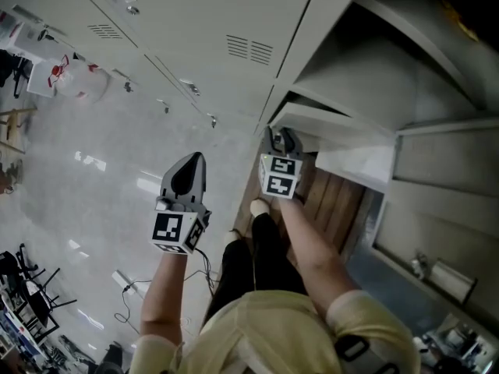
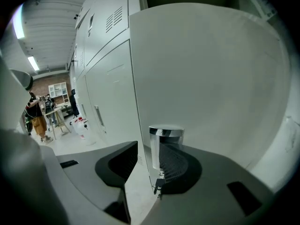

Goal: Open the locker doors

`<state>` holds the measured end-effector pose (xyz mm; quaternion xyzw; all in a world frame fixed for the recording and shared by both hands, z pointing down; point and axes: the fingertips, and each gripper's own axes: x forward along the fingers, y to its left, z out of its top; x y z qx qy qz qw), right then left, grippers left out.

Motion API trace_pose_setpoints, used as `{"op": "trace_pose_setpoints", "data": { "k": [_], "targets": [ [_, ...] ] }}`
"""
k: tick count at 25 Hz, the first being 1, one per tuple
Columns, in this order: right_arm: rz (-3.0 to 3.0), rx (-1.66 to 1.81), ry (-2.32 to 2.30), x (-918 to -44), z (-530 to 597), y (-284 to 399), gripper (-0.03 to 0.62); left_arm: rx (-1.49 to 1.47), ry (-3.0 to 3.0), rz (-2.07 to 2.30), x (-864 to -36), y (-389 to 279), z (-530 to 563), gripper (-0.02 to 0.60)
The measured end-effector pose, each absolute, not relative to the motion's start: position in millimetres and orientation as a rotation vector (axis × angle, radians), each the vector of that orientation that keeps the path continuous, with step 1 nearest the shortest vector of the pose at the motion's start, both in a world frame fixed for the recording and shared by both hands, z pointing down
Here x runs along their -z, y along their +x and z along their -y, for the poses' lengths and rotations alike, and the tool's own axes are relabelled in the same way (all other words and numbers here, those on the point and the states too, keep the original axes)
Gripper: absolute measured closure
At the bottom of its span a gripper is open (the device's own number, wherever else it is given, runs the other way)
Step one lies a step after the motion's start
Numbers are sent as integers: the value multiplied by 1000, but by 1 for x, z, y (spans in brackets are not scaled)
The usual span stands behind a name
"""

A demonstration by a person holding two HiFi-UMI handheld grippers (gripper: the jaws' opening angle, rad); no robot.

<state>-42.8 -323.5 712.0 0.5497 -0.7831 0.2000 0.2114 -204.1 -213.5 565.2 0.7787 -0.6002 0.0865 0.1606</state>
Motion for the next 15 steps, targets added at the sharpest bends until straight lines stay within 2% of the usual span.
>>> {"op": "trace_pose_setpoints", "data": {
  "k": [15],
  "targets": [
    [2135, -581, 1522, -712, 250, -25, 471, -233, 2252, 1631, -556, -185, 183, 588]
  ]
}}
